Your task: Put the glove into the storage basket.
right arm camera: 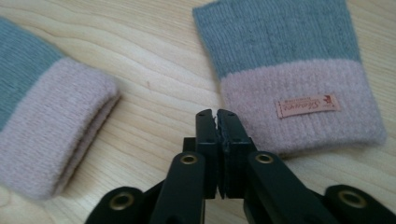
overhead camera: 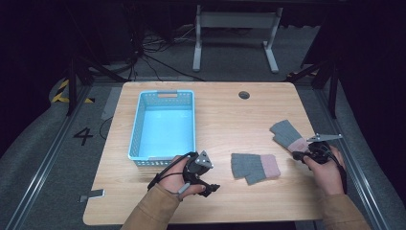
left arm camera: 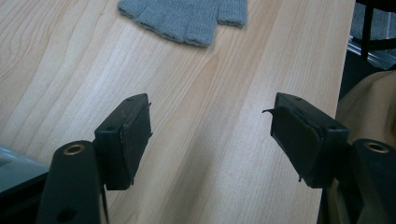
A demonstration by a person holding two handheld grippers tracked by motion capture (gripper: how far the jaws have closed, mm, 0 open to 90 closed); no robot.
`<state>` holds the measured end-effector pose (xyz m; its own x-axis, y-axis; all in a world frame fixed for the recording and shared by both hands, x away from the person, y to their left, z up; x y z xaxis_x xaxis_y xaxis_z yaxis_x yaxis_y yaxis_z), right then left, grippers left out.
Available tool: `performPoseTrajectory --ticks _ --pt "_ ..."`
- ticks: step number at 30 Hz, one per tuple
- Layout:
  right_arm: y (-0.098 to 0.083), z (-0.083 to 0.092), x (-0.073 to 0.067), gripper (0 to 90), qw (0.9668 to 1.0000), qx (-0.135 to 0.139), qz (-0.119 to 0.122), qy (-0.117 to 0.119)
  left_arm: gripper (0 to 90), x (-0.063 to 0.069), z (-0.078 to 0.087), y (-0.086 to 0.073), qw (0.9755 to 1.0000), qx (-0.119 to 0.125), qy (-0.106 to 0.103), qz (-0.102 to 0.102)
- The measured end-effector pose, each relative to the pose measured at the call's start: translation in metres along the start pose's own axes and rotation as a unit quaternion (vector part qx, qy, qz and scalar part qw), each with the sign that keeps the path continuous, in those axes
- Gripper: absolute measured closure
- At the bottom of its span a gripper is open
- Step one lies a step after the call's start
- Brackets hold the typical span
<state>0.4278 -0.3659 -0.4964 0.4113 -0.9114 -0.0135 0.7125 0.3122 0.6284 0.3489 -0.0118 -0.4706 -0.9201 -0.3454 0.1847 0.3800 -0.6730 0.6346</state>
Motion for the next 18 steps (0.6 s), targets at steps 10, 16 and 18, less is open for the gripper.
performPoseTrajectory --ticks 10,16,18 --pt "0.024 0.011 -0.009 63.9 0.9988 0.041 -0.012 0.024 29.5 0.002 0.004 0.002 1.0 0.006 0.003 0.001" --pt "0.043 0.009 0.0 53.6 0.999 0.044 -0.003 0.001 29.5 0.004 0.002 0.002 1.0 0.006 0.002 0.001" --pt "0.049 0.007 0.004 51.9 0.999 0.045 -0.003 -0.009 29.5 0.004 0.002 0.002 1.0 0.005 0.003 0.002"
Point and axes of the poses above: each handheld gripper's, and its own axes: z roughly backward along the jaws, y roughly out of its top, x roughly to its right, the point moved 8 cm from there along -z, roughly forward along the jaws, and after that the axes turned 3 degrees about -y, right-handed, at the moved point
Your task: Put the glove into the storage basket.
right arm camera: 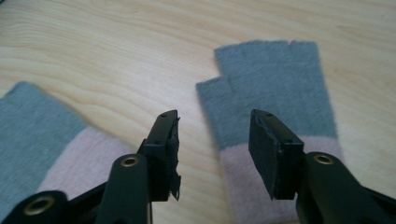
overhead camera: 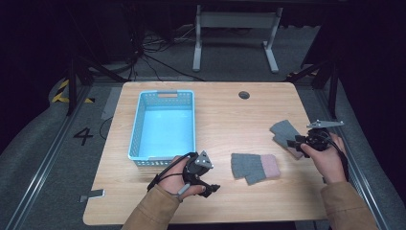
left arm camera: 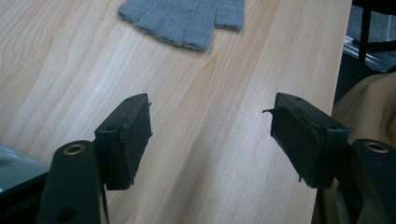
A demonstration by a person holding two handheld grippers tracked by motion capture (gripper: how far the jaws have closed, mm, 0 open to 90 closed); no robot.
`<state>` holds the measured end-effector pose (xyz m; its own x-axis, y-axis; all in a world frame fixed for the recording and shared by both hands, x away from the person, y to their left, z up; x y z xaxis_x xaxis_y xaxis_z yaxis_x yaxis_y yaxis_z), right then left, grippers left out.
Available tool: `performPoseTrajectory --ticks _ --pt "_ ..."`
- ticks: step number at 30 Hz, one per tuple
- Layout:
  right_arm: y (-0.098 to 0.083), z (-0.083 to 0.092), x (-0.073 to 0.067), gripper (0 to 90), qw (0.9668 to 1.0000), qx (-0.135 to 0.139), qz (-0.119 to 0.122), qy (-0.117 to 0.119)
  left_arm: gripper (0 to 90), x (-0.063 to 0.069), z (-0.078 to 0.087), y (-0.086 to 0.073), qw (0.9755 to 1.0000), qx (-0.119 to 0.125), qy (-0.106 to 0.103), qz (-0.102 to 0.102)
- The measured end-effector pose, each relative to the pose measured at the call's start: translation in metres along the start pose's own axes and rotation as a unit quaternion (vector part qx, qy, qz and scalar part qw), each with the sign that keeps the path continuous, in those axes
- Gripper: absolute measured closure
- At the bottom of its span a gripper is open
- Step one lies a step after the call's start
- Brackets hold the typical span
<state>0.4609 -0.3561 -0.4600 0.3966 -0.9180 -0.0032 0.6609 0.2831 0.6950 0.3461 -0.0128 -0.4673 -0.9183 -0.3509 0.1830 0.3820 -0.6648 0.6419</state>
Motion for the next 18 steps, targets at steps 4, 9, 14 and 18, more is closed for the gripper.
performPoseTrajectory --ticks 4,9,14,18 --pt "0.006 -0.003 0.006 49.5 0.9999 -0.007 0.001 -0.008 29.5 0.0 -0.001 0.0 1.0 -0.002 -0.001 -0.001" --pt "0.01 -0.013 0.018 47.8 0.9995 -0.021 -0.004 -0.023 29.5 0.004 -0.005 0.0 0.9999 -0.008 -0.006 -0.006" --pt "0.009 -0.021 0.024 46.6 0.9991 -0.034 -0.01 -0.025 29.5 0.004 -0.005 0.0 0.9999 -0.009 -0.006 -0.006" --pt "0.009 -0.03 0.029 45.2 0.9988 -0.041 -0.014 -0.022 29.5 0.004 -0.005 0.0 0.9999 -0.009 -0.007 -0.006"
Point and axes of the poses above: each handheld gripper's, and its own axes: z roughly backward along the jaws, y roughly out of its top, x roughly to its right, the point moved 8 cm from there along -z, roughly forward along the jaws, and after that the axes turned 3 degrees about -y, right-handed, at the moved point
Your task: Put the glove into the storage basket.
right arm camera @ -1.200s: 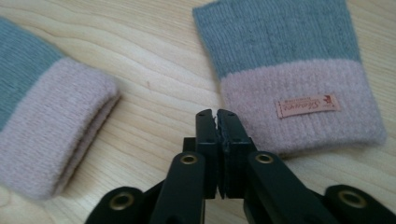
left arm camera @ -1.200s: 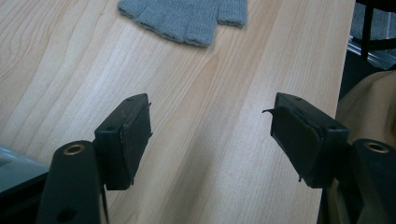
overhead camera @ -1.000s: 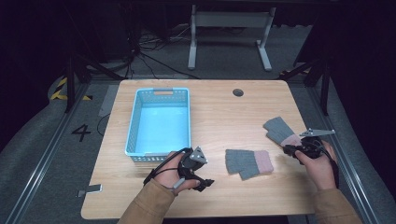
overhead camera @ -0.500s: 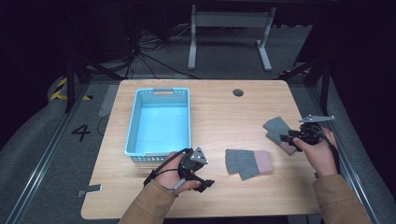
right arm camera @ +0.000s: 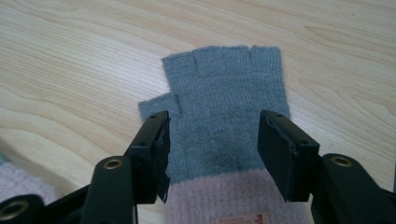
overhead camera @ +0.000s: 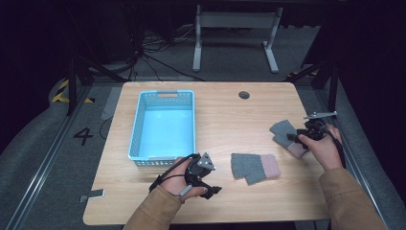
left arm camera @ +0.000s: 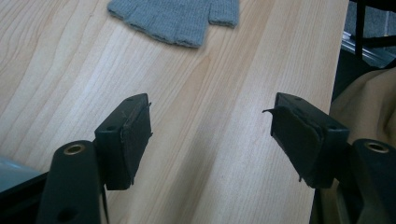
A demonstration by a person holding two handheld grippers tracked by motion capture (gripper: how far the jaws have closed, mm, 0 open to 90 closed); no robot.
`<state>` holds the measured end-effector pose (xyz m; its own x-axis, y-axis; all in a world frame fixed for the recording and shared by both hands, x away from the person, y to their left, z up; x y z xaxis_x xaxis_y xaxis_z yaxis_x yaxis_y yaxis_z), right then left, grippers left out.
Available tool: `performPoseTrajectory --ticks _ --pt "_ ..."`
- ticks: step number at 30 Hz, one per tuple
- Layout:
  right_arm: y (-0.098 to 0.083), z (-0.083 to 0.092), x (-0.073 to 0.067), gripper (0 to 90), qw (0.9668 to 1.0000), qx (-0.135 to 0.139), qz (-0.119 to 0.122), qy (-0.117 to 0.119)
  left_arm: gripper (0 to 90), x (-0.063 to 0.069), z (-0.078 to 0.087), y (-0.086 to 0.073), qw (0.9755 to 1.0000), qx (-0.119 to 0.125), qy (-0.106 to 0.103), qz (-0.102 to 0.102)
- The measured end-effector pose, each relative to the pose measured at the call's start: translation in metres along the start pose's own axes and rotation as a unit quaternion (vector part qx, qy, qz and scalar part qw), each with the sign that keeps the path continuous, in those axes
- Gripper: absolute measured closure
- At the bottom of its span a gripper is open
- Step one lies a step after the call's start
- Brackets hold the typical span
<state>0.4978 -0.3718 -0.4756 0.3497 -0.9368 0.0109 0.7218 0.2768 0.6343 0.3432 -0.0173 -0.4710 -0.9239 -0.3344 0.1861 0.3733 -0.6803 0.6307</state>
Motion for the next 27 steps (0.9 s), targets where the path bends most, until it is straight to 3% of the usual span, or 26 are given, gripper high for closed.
performPoseTrajectory --ticks 6,20,23,27 --pt "-0.004 -0.016 0.007 44.7 0.9998 -0.017 0.001 -0.005 29.5 0.0 0.0 -0.001 1.0 0.0 0.0 0.004" --pt "-0.009 -0.028 0.006 45.1 0.9992 -0.034 0.016 -0.011 29.5 0.0 -0.002 -0.001 1.0 0.0 0.001 0.003" --pt "-0.009 -0.028 0.007 51.1 0.9991 -0.038 0.014 -0.014 29.4 0.002 -0.003 -0.001 1.0 -0.004 -0.003 0.0" --pt "-0.008 -0.027 0.006 68.0 0.9989 -0.044 0.011 -0.015 29.4 0.002 -0.003 -0.001 1.0 -0.005 -0.003 0.002"
Point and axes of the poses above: each handheld gripper's, and its own axes: z roughly backward along the jaws, y roughly out of its top, x roughly to its right, the point moved 8 cm from there along -z, roughly forward along the jaws, and after that the axes turned 3 degrees about -y, right-handed, at the moved point
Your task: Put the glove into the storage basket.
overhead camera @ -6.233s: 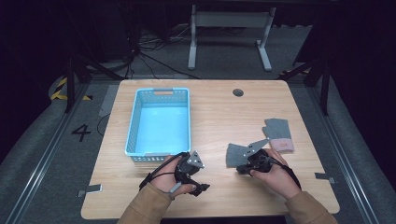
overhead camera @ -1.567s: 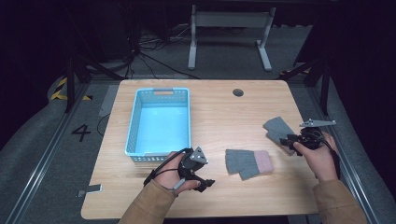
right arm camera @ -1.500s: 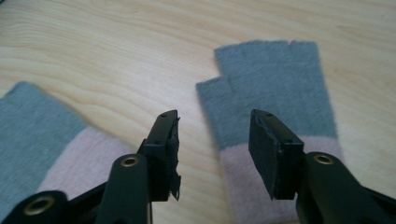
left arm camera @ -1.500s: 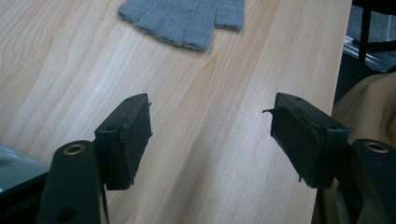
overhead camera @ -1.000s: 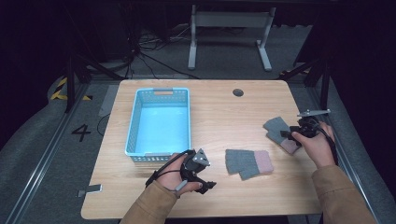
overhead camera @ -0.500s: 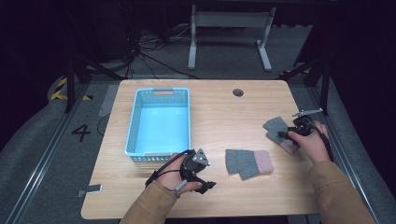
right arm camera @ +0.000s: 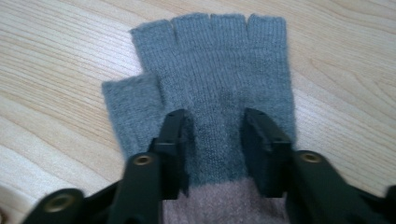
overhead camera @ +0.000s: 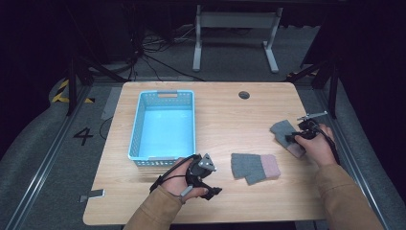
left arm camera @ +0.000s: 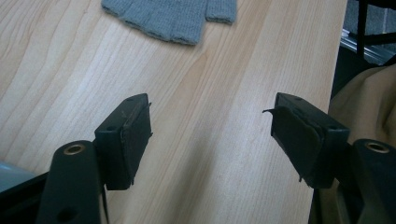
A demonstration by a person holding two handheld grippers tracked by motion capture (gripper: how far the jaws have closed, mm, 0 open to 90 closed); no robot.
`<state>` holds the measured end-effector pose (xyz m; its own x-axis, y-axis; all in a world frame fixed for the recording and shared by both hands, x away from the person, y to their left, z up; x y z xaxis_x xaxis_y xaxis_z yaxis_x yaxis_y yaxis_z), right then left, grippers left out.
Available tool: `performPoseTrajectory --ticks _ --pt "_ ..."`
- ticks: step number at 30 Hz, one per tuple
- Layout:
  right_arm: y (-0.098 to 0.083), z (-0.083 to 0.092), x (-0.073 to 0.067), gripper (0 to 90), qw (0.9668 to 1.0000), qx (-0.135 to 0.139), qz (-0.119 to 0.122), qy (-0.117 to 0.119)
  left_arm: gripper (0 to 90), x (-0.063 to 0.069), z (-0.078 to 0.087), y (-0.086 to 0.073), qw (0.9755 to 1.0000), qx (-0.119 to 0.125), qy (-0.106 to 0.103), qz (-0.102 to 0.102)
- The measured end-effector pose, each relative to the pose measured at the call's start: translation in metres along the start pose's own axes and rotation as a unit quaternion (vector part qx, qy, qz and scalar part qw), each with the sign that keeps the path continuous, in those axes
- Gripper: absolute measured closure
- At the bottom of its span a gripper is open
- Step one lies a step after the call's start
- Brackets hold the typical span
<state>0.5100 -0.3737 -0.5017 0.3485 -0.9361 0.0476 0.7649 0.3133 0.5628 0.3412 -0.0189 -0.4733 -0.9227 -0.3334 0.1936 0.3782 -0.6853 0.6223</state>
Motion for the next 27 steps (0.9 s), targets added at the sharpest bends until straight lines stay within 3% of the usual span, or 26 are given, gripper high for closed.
performPoseTrajectory --ticks 4,7,16,27 --pt "0.0 0.001 -0.002 77.9 1.0 -0.005 0.003 0.004 29.4 -0.001 0.0 0.0 1.0 0.002 0.001 -0.001" --pt "0.001 0.003 -0.002 80.0 1.0 -0.004 0.006 0.003 29.4 -0.001 0.0 0.0 1.0 0.001 0.0 -0.002" --pt "0.005 0.018 -0.001 80.2 0.9999 0.012 0.001 0.01 29.4 -0.001 0.0 0.0 1.0 0.005 0.003 0.001" --pt "0.017 0.055 -0.011 79.5 0.9988 0.04 0.015 0.025 29.4 0.0 0.002 0.001 1.0 0.004 0.001 -0.002"
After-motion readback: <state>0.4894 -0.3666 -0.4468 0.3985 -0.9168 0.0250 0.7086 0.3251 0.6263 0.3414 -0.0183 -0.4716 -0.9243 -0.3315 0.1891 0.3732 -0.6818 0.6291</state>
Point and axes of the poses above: each handheld gripper's, and its own axes: z roughly backward along the jaws, y roughly out of its top, x roughly to its right, the point moved 8 cm from there along -z, roughly forward along the jaws, and after that the axes turned 3 degrees about -y, right-handed, at the moved point
